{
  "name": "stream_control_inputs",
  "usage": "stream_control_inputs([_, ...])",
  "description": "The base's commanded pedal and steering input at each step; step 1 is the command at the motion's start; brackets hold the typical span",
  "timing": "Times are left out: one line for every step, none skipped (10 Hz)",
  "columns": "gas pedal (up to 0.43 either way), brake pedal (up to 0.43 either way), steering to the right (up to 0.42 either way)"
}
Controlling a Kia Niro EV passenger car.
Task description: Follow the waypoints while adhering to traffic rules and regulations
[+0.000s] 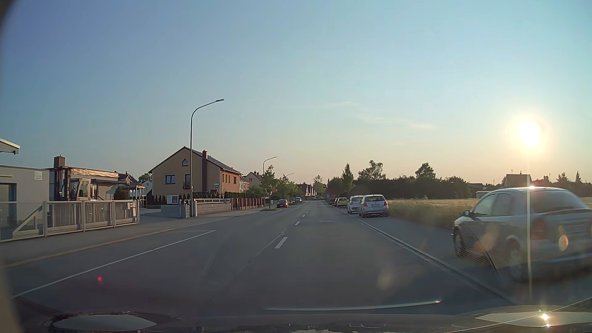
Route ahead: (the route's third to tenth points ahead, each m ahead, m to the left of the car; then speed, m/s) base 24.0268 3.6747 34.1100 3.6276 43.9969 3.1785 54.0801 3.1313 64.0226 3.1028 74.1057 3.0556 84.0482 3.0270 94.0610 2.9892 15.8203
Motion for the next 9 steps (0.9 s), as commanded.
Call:
stream_control_inputs([0.177, 0.018, -0.001])
stream_control_inputs([0.177, 0.006, -0.001])
stream_control_inputs([0.177, 0.006, 0.0])
stream_control_inputs([0.177, 0.018, 0.0])
stream_control_inputs([0.177, 0.012, 0.0])
stream_control_inputs([0.177, 0.018, 0.0])
stream_control_inputs([0.177, 0.018, 0.0])
stream_control_inputs([0.177, 0.018, 0.0])
stream_control_inputs([0.177, 0.018, 0.001])
